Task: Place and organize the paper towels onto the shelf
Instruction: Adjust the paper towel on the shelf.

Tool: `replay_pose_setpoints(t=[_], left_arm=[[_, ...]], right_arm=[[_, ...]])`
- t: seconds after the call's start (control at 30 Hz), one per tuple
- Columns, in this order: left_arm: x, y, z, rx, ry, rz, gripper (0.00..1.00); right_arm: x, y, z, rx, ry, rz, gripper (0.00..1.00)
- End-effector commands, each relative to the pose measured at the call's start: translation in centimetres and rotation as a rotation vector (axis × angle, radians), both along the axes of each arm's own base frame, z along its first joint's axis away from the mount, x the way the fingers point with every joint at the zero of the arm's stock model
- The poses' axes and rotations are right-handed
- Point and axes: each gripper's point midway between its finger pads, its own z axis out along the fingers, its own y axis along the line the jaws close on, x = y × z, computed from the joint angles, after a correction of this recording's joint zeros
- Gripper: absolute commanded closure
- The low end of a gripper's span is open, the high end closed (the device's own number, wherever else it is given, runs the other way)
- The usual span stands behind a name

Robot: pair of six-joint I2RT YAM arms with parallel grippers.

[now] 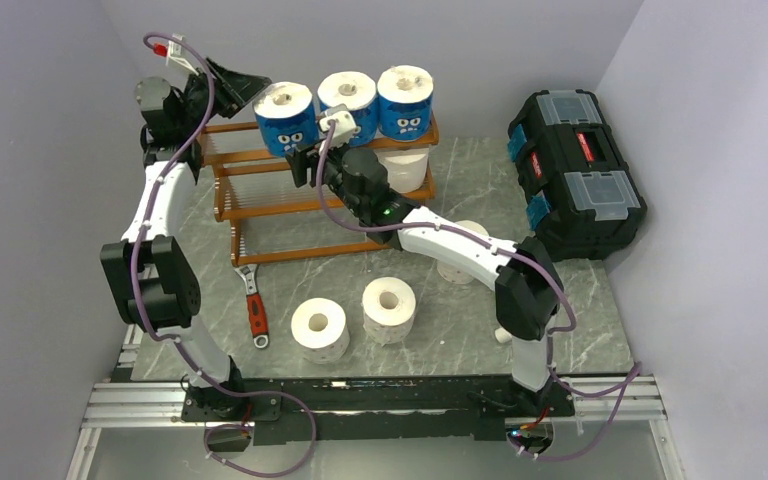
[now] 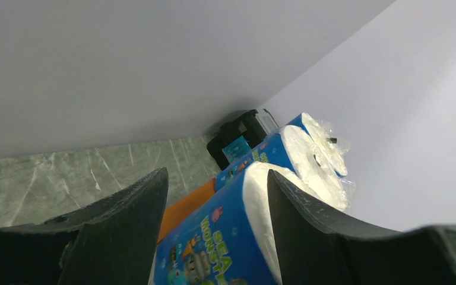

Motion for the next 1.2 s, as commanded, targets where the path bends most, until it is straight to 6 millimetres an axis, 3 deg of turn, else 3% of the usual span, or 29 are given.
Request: replay_pose_setpoints(t=[0.0,0.43,1.17], left_arm=[[-0.9,-1.3,2.4,0.029,-0.089,-0.049,0.33],[-1.0,-3.2,2.2,0.010,-0.086,-0.104,0.41],[-2.4,-6.0,4.3,0.022,-0.153,-0.189,0.47]], right_arm=[[0.9,-0.1,3.4,0.064,-0.064,-0.049,0.33],[1.6,0.1,3.0,0.060,-0.062,-0.075,0.33],[1.6,0.8,3.9,0.067,-0.086,-0.078,0.33]])
